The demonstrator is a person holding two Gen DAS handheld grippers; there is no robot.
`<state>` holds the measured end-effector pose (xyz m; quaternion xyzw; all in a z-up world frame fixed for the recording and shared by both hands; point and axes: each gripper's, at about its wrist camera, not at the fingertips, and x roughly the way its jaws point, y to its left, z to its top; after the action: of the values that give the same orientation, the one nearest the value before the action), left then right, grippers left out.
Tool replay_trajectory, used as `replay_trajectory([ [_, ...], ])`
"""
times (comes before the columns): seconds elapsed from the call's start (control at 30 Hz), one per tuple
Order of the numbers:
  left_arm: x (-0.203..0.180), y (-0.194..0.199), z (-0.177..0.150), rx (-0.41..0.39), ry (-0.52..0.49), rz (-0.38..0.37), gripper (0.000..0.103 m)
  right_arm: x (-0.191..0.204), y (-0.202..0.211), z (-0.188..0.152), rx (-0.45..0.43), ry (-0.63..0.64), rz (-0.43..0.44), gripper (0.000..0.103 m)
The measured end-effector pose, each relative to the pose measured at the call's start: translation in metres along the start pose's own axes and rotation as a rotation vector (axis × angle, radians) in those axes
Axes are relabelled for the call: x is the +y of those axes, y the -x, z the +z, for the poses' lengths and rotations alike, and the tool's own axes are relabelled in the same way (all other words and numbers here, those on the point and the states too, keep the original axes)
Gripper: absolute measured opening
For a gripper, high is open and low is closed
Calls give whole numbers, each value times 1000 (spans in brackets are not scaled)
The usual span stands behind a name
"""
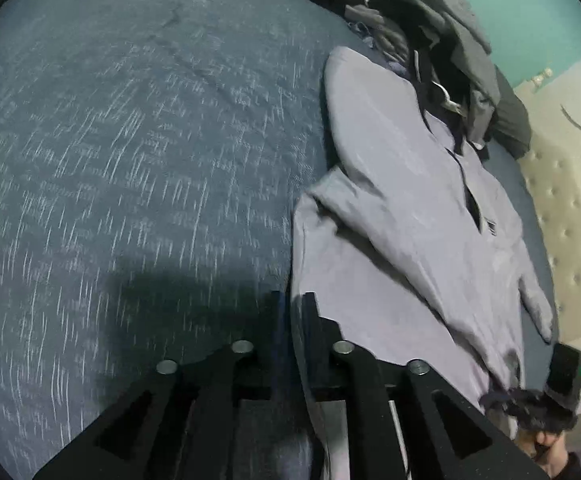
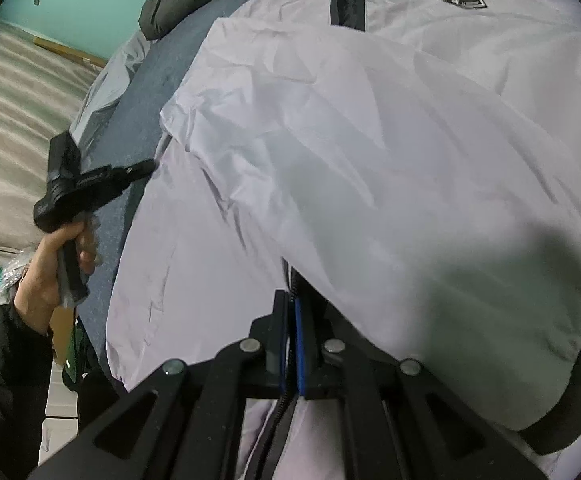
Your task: Fold clothes
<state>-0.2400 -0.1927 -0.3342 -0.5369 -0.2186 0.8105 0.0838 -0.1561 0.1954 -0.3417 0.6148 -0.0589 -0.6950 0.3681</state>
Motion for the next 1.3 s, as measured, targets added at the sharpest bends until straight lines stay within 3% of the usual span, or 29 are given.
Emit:
replay_trajectory([
  [0.2, -11, 10, -30, 66, -70, -14, 20, 5, 4, 0, 2, 14, -19, 6],
  [0.37, -10, 9, -62, 126, -123, 27, 20, 14, 14, 1, 0, 58, -70, 6],
  [0.67, -3, 32, -68, 80, -94, 102, 16, 9, 68, 1, -62, 72, -104, 6],
  [0.73, -13, 42, -71, 63, -110, 69, 16, 3, 77, 0, -71, 63, -116, 6],
  [0.93, -64, 34, -92, 117, -233, 22, 18, -11, 94, -6, -93, 21, -119, 6],
  [1.07, -59, 7, -110, 201, -234, 83, 18, -15, 105, -10, -111, 7, -125, 6],
  [1.13, -52, 2, -114, 213, -209, 79, 17, -19, 114, -10, -127, 8, -131, 6],
  [1.3, -56, 25, -112, 159, -205, 57, 18, -51, 150, -10, -187, -52, -165, 7],
])
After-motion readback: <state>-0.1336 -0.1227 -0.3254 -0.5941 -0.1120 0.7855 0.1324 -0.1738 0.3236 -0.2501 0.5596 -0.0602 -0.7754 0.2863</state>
